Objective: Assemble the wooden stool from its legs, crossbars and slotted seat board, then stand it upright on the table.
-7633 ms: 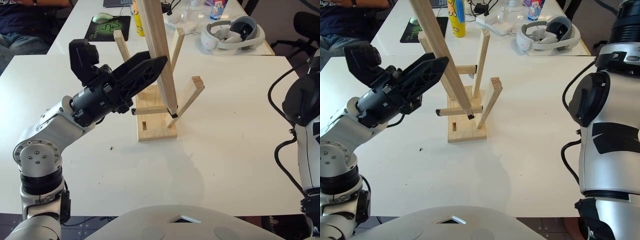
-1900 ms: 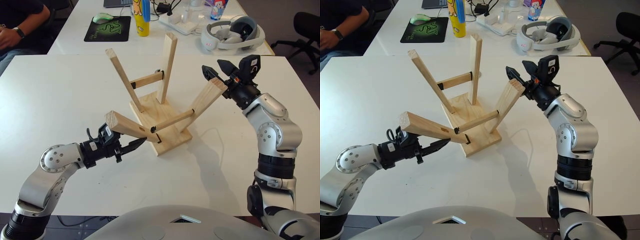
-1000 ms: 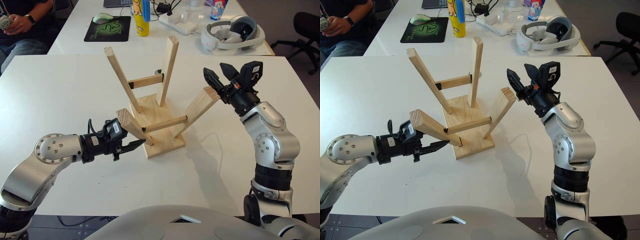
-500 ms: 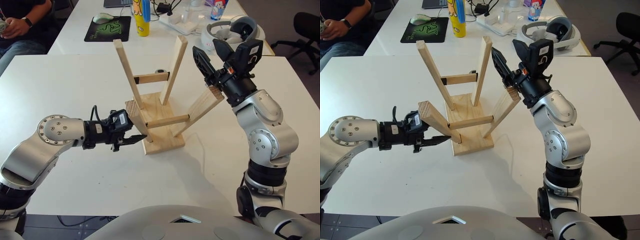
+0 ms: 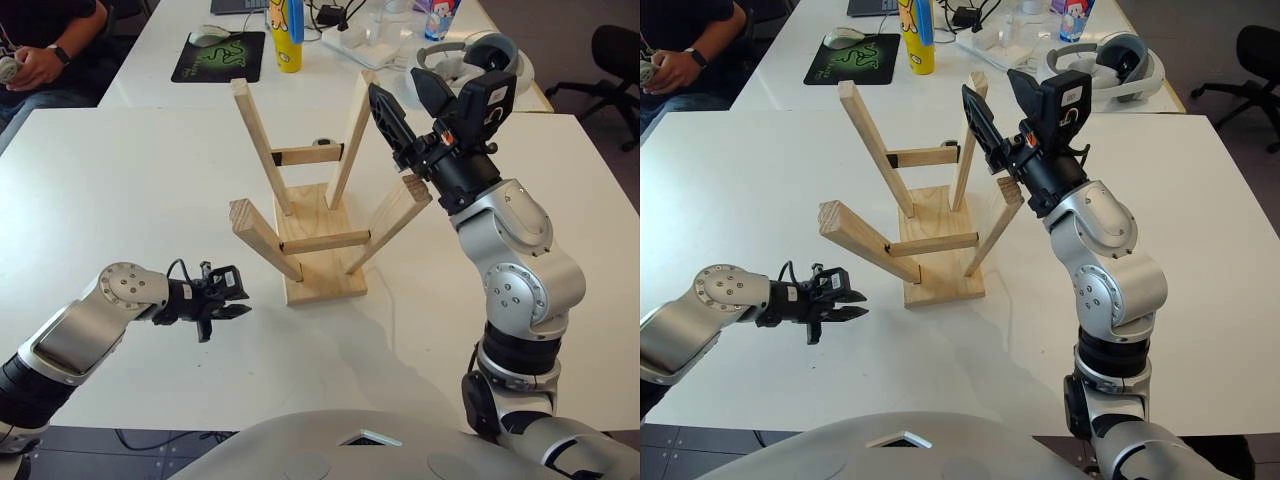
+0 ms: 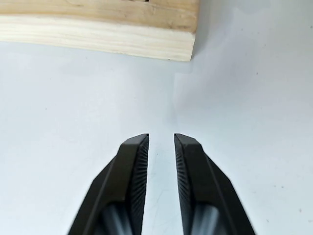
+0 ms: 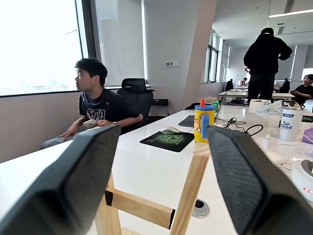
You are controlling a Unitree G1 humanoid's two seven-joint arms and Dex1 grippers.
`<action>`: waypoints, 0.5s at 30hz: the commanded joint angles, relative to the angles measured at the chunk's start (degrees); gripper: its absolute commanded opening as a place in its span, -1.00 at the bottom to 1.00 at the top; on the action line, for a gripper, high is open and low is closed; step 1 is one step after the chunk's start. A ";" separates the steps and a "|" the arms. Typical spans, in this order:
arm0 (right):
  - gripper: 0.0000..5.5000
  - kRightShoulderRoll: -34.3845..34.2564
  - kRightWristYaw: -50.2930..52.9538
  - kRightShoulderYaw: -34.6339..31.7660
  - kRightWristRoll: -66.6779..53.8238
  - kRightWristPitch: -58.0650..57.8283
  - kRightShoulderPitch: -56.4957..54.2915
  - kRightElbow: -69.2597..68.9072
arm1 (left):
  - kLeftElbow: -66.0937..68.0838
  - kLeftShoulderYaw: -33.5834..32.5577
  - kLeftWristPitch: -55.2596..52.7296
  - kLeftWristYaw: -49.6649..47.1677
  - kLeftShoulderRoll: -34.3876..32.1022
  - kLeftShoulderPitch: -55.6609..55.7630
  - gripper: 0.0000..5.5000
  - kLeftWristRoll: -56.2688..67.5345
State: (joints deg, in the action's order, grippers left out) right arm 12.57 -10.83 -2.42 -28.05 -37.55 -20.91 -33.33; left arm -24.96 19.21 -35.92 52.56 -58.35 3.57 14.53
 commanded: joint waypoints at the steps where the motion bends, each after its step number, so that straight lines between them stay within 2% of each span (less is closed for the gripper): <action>1: 0.19 0.14 0.37 0.00 -0.14 -0.50 -0.13 -1.08 | 2.03 -5.71 -1.47 -1.07 1.57 2.41 -0.85 1.24; 3: 0.19 0.23 0.52 -0.27 -0.19 -0.65 0.24 -1.38 | 3.94 -9.05 -1.18 -1.94 1.70 2.41 -0.99 1.35; 8: 0.19 0.22 0.87 -0.79 -0.19 -0.74 0.99 -1.73 | 5.75 -18.02 -1.67 -7.61 6.56 3.85 -0.99 3.20; 12: 0.19 -0.48 1.44 -0.43 -0.26 -0.89 1.17 -1.79 | 5.49 -24.06 0.04 -15.25 13.70 5.51 -0.99 4.29; 15: 0.19 -0.49 1.40 -0.07 -0.27 -0.89 1.63 -1.74 | 1.94 -30.23 -1.91 -20.63 21.08 8.08 -0.99 10.76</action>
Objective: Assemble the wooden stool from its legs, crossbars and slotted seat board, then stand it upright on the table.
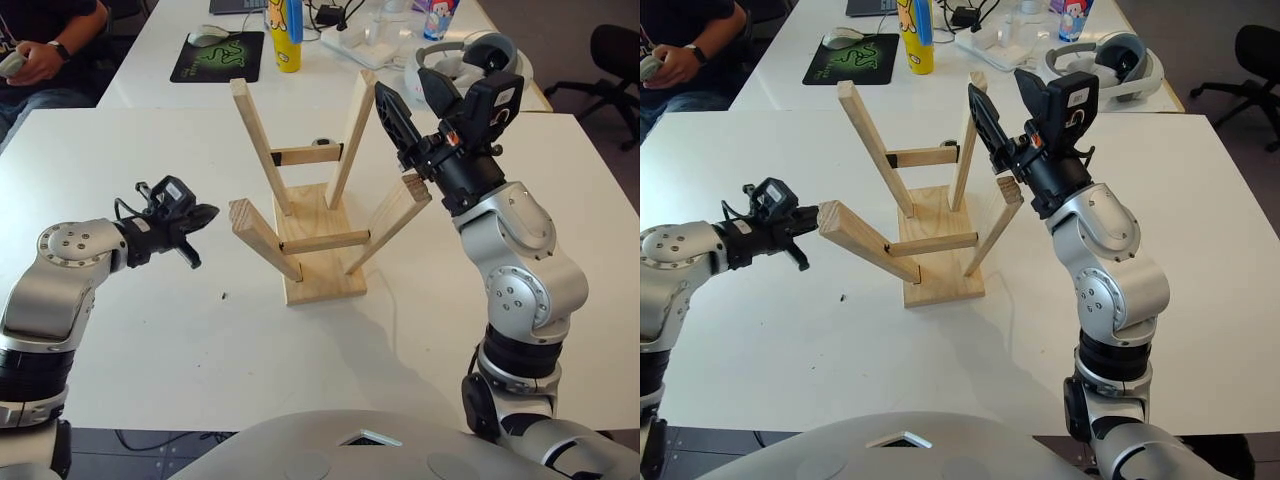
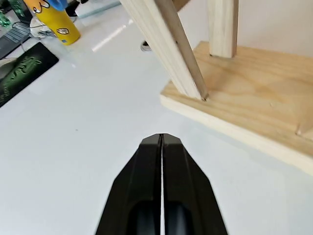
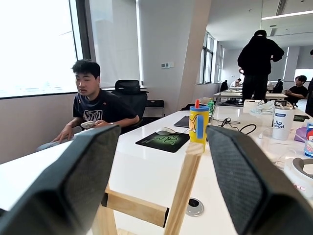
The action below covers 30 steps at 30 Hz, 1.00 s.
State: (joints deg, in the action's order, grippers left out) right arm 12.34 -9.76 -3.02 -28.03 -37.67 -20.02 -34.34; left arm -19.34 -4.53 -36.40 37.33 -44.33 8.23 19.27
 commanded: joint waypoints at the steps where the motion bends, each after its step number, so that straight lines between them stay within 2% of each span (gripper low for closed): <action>1: 0.19 -0.21 0.23 0.51 -0.31 -0.76 0.77 -0.59 | -5.27 -8.10 -2.33 -6.72 8.94 3.77 -0.99 8.37; 5: 0.19 0.25 -0.24 0.15 -0.10 -0.57 0.39 0.40 | -11.69 -11.07 -3.68 -11.18 14.34 3.30 -0.99 14.98; 13: 0.19 0.64 -0.82 -0.40 -0.02 0.40 -1.00 1.67 | -20.75 -10.72 -7.10 -21.44 17.82 9.00 -0.99 19.62; 19: -0.13 0.04 -0.48 -2.03 -0.50 2.13 -3.74 2.25 | -24.79 -10.76 -10.78 -29.01 19.14 15.16 -1.00 24.27; 28: -0.60 0.75 -0.24 -2.60 -0.11 2.99 -5.87 2.06 | -23.96 -12.99 -12.94 -32.48 16.82 17.65 -1.00 27.53; 30: -0.73 1.07 -0.54 -2.76 -0.75 2.54 -6.62 1.46 | -23.90 -14.33 -13.60 -34.98 18.10 18.42 -1.00 30.13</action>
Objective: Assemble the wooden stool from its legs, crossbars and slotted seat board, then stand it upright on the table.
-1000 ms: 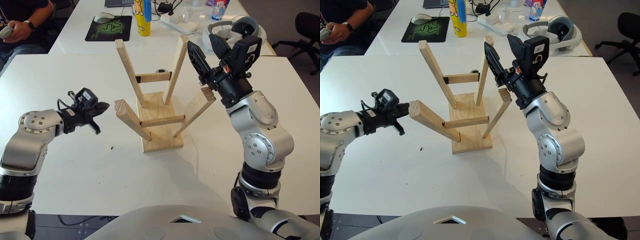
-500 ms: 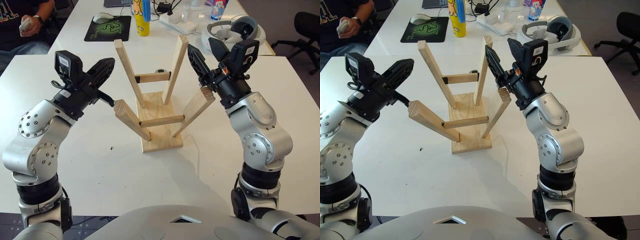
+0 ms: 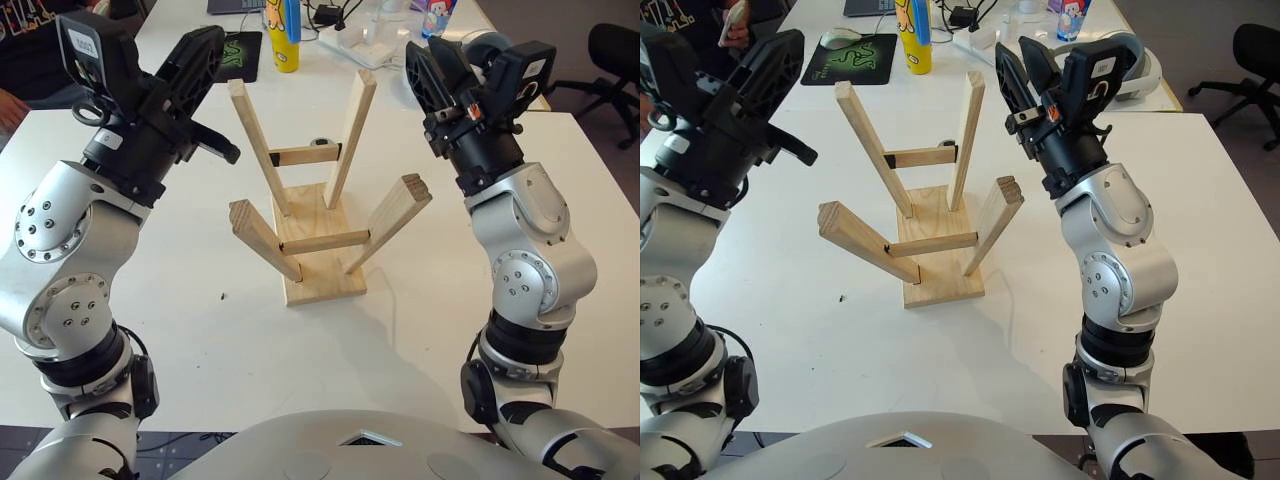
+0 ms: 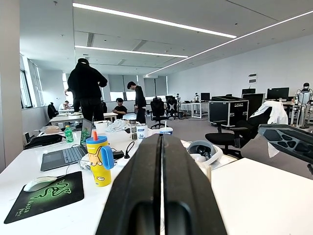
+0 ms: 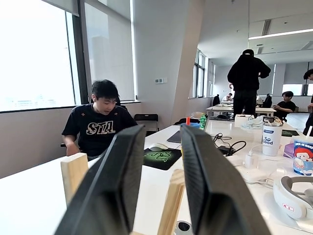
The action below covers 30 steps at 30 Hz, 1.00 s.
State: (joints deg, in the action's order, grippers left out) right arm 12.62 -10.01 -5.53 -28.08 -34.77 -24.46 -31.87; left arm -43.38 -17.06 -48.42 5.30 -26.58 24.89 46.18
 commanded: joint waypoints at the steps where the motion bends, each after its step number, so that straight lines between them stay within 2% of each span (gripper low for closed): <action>1: -0.79 0.96 -0.58 -0.40 -1.24 -0.56 -2.69 -1.26 | -0.14 -2.17 -1.92 -4.28 1.10 1.93 -1.00 5.09; 5: -0.99 1.59 -2.45 -0.59 -3.88 -0.95 -3.81 -1.49 | -2.56 -5.17 -1.89 -6.11 1.92 -4.11 -1.00 17.77; 8: -0.99 2.18 -2.67 -1.00 -4.52 -1.16 -3.39 -1.63 | -2.26 -8.82 0.44 -9.21 1.72 -7.38 -1.00 26.36; 10: -0.99 2.55 -2.63 -1.19 -4.83 -1.11 -3.11 -1.43 | -2.71 -8.38 2.07 -10.37 0.61 -6.89 -1.00 28.25; 23: -0.99 2.97 -1.30 -0.89 -0.27 1.14 -2.63 4.53 | -3.08 2.40 8.12 -16.40 -3.75 7.05 -1.00 30.70; 25: -0.99 2.86 -1.23 -0.80 0.37 1.57 -2.91 5.27 | -3.77 4.41 8.56 -17.01 -2.69 4.20 -1.00 30.41; 27: -0.99 2.68 -1.10 -0.97 0.58 1.64 -3.14 5.71 | -3.41 8.57 8.47 -15.00 -0.65 -4.61 -1.00 27.35; 30: -0.99 2.82 -1.45 -0.68 1.05 1.83 -3.42 6.48 | -0.79 19.40 9.54 -7.48 -1.65 -19.10 -1.00 15.56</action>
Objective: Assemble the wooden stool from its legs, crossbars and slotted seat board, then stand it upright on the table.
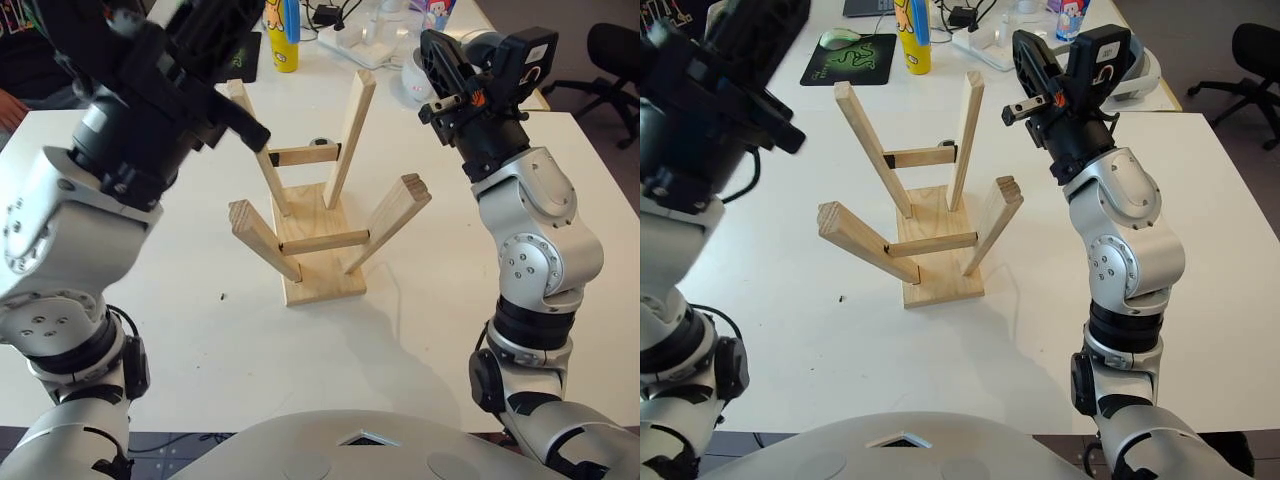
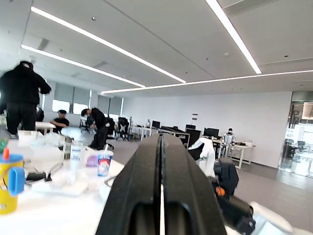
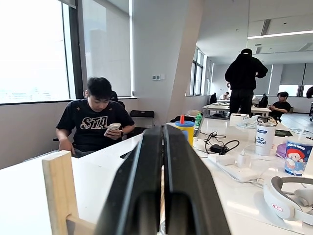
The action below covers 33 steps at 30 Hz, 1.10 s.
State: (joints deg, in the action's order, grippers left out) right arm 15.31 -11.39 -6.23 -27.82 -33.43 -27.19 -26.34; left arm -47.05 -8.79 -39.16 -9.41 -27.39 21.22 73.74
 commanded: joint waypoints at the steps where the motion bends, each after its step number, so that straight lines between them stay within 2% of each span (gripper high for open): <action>1: -0.99 0.22 -0.27 0.22 0.92 0.54 -0.81 1.31 | 3.69 14.34 1.22 9.88 -1.35 -18.21 -1.00 -15.79; 3: -0.99 0.36 -0.55 0.59 1.24 0.60 -1.04 1.81 | 5.39 17.60 3.88 13.02 -1.04 -19.97 -1.00 -21.54; 6: -0.99 0.54 -0.76 0.72 1.29 0.65 -1.29 1.93 | 6.40 14.61 7.01 13.01 0.96 -13.15 -1.00 -23.87; 10: -0.99 0.50 -0.63 0.77 1.34 0.59 -1.06 1.72 | 5.49 6.59 6.77 10.07 0.79 1.61 -1.00 -17.31; 14: -0.99 0.24 -0.22 0.56 1.54 0.63 -0.71 1.42 | 7.01 -2.55 5.55 6.18 -3.77 16.15 -1.00 -8.08; 18: -0.99 -0.06 0.12 0.38 1.79 0.73 -0.48 1.14 | 7.53 -5.93 4.68 2.65 -6.55 22.65 -1.00 -0.85; 20: -0.99 -0.16 0.12 0.36 1.90 0.74 -0.58 1.15 | 6.43 -4.09 3.81 2.21 -5.57 18.62 -1.00 0.19; 22: -0.99 -0.18 0.10 0.33 1.94 0.67 -0.66 1.18 | 5.42 0.87 3.05 2.47 -2.84 11.31 -1.00 -1.43; 24: -0.99 -0.31 -0.01 0.48 1.97 0.55 -0.90 1.32 | 5.05 8.34 2.91 4.96 -0.59 2.35 -1.00 -7.01; 26: -0.99 -0.53 0.00 0.57 1.83 0.28 -1.19 1.32 | 7.39 17.65 4.73 9.78 -1.04 -7.29 -1.00 -17.09; 28: -0.99 -0.70 0.01 0.61 1.70 0.07 -1.50 1.38 | 12.46 23.85 8.42 13.14 -1.06 -13.71 -1.00 -26.94; 31: -0.99 -1.08 0.21 0.72 1.43 -0.31 -2.22 1.07 | 17.71 26.60 13.35 15.43 0.43 -15.30 -1.00 -35.64; 33: -0.99 -1.26 0.14 0.88 1.29 -0.44 -2.56 1.04 | 18.67 23.73 14.83 15.27 2.51 -12.18 -1.00 -36.30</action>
State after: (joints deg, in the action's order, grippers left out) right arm 14.55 -11.43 -5.72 -25.82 -32.98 -27.68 -24.63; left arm -38.85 12.01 -19.92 5.83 -25.99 13.62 42.00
